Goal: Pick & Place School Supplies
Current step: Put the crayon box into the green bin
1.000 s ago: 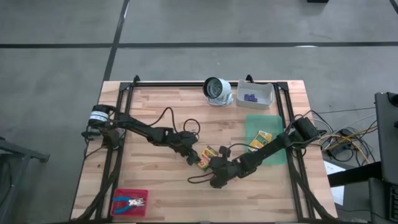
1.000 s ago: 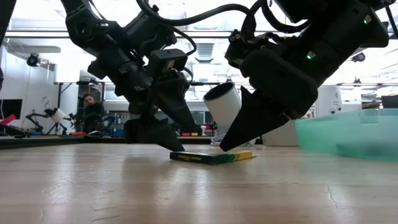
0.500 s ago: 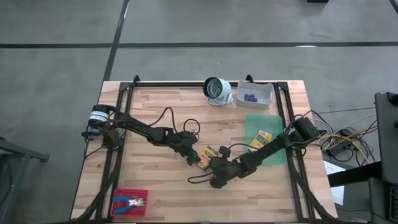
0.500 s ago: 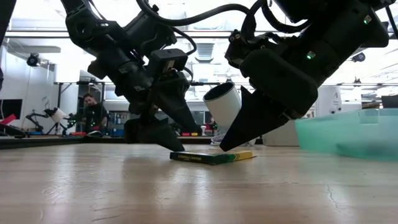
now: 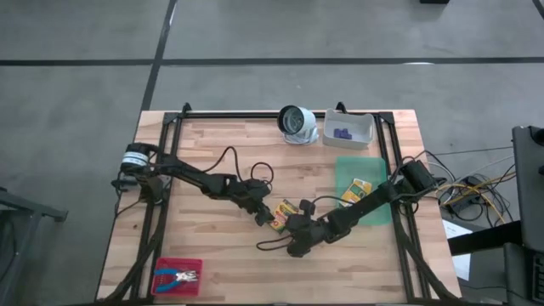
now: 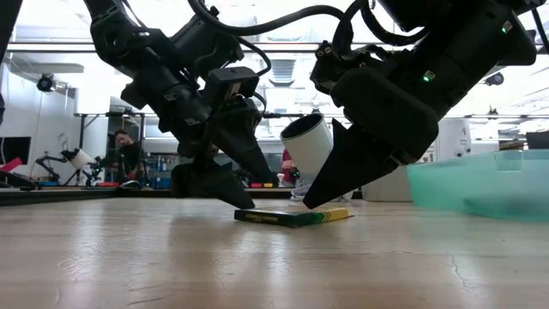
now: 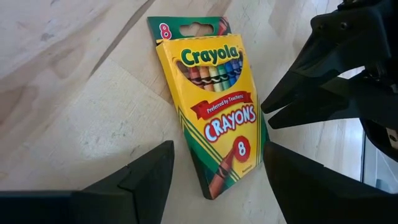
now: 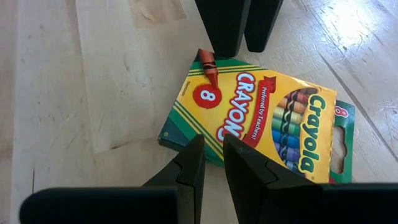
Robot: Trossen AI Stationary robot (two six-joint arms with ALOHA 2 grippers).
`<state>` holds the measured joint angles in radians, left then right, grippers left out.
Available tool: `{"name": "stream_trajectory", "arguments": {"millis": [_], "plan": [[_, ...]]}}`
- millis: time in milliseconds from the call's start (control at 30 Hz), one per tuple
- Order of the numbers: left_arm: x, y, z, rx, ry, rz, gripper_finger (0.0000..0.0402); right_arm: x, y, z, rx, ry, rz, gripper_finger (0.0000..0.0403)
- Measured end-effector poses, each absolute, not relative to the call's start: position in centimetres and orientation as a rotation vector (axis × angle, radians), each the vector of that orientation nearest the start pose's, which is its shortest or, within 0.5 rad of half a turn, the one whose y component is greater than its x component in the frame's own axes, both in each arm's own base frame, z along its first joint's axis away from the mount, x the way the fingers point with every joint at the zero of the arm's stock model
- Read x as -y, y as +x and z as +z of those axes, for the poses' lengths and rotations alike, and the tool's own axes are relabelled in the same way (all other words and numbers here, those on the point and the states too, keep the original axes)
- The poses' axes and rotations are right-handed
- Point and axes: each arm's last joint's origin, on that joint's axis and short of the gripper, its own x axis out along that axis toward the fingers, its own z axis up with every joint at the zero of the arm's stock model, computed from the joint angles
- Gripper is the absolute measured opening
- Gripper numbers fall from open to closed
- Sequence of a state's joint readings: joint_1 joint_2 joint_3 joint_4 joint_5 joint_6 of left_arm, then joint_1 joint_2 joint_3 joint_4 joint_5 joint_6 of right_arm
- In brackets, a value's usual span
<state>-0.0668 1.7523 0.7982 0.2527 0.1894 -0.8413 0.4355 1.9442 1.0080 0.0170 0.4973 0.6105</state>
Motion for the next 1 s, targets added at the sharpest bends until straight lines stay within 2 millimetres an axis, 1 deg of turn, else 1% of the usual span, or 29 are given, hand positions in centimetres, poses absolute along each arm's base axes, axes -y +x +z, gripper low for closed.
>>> {"name": "stream_trajectory", "arguments": {"millis": [600, 1000], "plan": [[2.75, 33.07, 13.59, -0.764, -0.842, 0.064, 0.0252, -14.21, 33.77, 11.33, -0.767, 0.146, -0.294, 0.0057], [2.08, 33.12, 13.59, -0.754, -0.844, 0.085, 0.0252, -14.23, 33.69, 11.24, -0.784, 0.151, -0.281, 0.0057]]}}
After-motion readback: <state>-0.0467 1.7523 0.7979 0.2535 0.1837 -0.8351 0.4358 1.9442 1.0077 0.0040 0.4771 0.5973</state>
